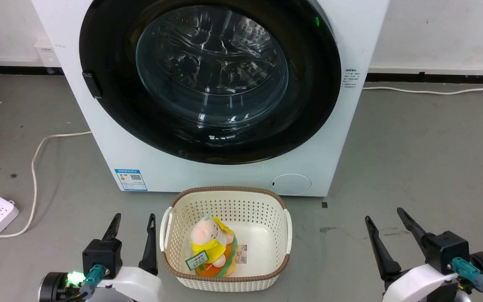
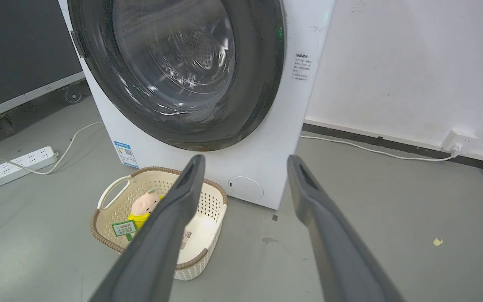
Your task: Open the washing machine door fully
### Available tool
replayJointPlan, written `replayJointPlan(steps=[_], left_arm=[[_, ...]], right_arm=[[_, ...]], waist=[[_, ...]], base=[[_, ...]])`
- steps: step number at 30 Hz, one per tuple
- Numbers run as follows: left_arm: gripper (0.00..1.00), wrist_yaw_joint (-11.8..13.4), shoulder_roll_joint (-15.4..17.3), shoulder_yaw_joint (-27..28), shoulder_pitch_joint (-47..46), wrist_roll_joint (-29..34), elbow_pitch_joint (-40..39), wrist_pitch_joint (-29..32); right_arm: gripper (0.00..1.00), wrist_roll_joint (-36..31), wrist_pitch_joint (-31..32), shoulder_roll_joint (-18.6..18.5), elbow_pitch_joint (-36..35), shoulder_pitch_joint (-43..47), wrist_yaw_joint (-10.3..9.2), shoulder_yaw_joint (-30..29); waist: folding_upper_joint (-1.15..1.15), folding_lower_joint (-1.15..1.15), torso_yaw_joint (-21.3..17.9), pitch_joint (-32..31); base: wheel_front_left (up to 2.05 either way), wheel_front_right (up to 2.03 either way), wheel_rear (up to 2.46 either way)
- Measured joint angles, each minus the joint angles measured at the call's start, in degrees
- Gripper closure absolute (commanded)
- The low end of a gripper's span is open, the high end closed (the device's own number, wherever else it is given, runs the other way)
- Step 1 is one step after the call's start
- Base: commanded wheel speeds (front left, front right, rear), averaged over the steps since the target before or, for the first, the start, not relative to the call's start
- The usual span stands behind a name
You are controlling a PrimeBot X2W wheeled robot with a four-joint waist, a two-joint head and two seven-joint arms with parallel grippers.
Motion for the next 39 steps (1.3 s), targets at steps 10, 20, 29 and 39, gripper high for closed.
replayJointPlan(steps=[10,20,29,39], left_arm=[[0.00,0.0,0.0,-0.7,0.0,-0.1,0.3,-1.2],[0.00,0.0,0.0,-1.1,0.0,-0.4,0.5,-2.4],[0.00,0.0,0.0,-1.6,-1.3,-0.8,0.4,-3.4],[0.00,0.2,0.0,-2.7,-3.2,-1.6,0.1,-4.5]], right_arm=[[0.00,1.0,-1.2,0.0,0.1,0.0,0.00,0.0],[0.00,3.3,-2.5,-0.3,0.1,-0.2,0.00,0.1],[0.00,5.5,-3.4,-2.2,-0.5,-4.4,0.00,0.1],[0.00,12.2,-4.2,-4.0,0.8,-10.8,0.00,-0.7]], waist=[[0.00,0.00,0.1,0.2],[0.00,0.00,0.4,1.6],[0.00,0.01,1.1,4.1],[0.00,0.01,2.1,7.7]], base=[[0.00,0.00,0.00],[0.00,0.00,0.00],[0.00,0.00,0.00],[0.00,0.00,0.00]])
